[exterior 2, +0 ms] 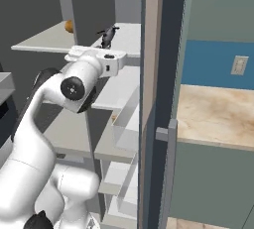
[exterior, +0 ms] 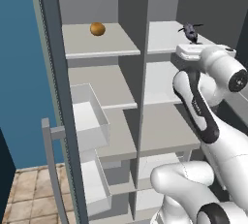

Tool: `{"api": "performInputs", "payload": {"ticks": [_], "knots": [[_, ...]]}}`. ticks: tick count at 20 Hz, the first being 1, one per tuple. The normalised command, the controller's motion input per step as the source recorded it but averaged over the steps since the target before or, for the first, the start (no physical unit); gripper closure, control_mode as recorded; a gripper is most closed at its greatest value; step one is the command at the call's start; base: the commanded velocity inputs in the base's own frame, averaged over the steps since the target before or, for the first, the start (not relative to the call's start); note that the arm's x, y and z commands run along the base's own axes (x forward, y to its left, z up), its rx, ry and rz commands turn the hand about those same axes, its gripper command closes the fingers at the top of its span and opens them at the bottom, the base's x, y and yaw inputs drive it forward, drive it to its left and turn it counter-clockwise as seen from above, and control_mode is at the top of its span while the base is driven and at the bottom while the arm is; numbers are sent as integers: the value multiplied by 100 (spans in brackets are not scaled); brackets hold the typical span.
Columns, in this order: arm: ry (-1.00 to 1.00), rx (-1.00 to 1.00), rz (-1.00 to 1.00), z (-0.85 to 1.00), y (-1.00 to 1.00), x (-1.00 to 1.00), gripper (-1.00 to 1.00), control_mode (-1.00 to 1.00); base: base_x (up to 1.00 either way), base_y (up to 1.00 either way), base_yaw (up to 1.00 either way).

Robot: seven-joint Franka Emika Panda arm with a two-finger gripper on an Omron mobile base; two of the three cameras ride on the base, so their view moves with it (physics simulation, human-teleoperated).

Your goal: There's a fish in the fridge that needs to be moved to the freezer for freezing. Pick up the fish from the fridge, place it on any shelf in the freezer, and close the fridge and freezer doors when done.

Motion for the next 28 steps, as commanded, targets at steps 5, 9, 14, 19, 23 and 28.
{"api": "performInputs", "payload": {"ticks": [5, 9, 14, 19, 23, 28], "knots": [[19, 0, 3, 74, 23, -100, 100, -100, 0, 0, 0], [23, 0, 7, 41, 1, -100, 100, -100, 0, 0, 0], [17, 0, 15, -9, 34, -100, 100, -100, 0, 0, 0], [0, 5, 18, -48, 41, -80, 100, -100, 0, 0, 0], [0, 8, 23, -59, 47, -42, 100, -100, 0, 0, 0], [-1, 6, 20, -45, 57, -15, 100, -100, 0, 0, 0]]}}
